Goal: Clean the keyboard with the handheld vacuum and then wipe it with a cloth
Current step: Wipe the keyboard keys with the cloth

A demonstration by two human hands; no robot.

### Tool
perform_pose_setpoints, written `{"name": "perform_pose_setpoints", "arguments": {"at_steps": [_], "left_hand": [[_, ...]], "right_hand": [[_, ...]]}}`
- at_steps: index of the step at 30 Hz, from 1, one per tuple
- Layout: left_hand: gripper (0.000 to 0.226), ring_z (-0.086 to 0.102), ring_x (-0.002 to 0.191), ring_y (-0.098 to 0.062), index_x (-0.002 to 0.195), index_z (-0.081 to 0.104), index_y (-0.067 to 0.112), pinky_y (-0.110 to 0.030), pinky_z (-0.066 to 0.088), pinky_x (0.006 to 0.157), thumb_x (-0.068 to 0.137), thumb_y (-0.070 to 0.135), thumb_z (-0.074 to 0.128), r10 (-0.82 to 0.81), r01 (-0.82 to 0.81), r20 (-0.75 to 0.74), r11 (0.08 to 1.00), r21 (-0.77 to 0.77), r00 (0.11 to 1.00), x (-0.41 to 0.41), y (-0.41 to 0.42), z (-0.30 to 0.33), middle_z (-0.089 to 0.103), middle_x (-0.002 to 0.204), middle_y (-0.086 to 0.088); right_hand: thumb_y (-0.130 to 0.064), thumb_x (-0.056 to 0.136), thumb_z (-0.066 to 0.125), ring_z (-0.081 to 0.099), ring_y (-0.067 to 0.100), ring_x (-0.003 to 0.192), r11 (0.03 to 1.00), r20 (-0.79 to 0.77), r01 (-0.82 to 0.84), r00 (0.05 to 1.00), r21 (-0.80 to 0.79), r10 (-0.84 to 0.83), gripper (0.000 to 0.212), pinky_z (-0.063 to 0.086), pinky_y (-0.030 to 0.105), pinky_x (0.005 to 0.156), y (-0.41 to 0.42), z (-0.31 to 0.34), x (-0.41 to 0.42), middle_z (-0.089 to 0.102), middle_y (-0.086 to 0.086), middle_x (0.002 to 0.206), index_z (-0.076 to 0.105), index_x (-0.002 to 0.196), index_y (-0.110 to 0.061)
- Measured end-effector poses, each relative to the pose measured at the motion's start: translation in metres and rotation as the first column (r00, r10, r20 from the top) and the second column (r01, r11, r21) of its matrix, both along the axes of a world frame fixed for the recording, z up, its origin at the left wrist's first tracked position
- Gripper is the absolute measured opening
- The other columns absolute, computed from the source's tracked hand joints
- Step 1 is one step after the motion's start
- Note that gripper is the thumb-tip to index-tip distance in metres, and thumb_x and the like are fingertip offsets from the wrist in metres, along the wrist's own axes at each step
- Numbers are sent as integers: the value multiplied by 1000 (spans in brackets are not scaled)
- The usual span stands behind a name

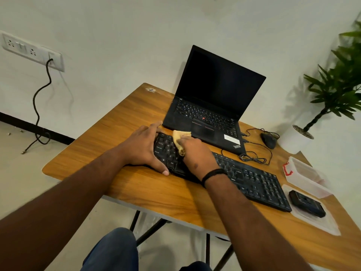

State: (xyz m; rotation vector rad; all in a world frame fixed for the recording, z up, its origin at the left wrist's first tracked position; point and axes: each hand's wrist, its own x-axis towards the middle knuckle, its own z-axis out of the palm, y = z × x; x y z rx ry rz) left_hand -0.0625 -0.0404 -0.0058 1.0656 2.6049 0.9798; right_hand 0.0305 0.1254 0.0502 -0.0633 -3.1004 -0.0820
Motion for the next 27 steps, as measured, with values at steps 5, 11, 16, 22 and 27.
{"name": "perform_pose_setpoints", "arguments": {"at_steps": [5, 11, 16, 22, 27], "left_hand": [[158, 21, 147, -20, 159, 2, 24, -35, 18, 118, 37, 71, 90, -1, 1, -9, 1000, 4, 1000, 2, 0, 2, 30, 159, 0], [157, 22, 147, -20, 159, 3, 26, -37, 18, 119, 37, 69, 92, -5, 5, -10, 1000, 8, 1000, 5, 0, 4, 30, 158, 0], [155, 23, 146, -19, 159, 4, 27, -35, 19, 118, 38, 68, 92, -4, 5, -17, 1000, 6, 1000, 7, 1, 5, 31, 158, 1], [155, 25, 144, -21, 160, 5, 19, -28, 18, 113, 41, 59, 96, -5, 5, -20, 1000, 11, 1000, 7, 3, 7, 37, 152, 1], [152, 22, 145, -21, 159, 6, 24, -34, 19, 116, 41, 63, 94, 9, -9, -26, 1000, 15, 1000, 8, 2, 6, 34, 156, 2]], "right_hand": [[4, 94, 49, 62, 30, 115, 953, 5, 303, 953, -8, -303, 41, 50, 40, 100, 53, 8, 32, 62, 15, 130, 59, 130, -11], [1, 98, 45, 63, 36, 108, 799, -70, 597, 796, -76, -601, 23, 52, 42, 88, 70, 17, 44, 64, 21, 119, 60, 117, -1], [-6, 100, 49, 65, 29, 104, 872, -105, 443, 876, -209, -471, 18, 53, 36, 88, 8, 2, 15, 68, 16, 111, 62, 112, -4], [-4, 85, 65, 60, 30, 109, 958, -81, 166, 979, -233, -189, 34, 50, 40, 88, -45, -12, -8, 63, 13, 117, 60, 119, -9], [1, 95, 44, 29, 19, 147, 994, -49, 43, 998, -98, -48, 55, 22, 38, 122, 6, -16, 26, 38, 2, 156, 44, 147, -19]]}}
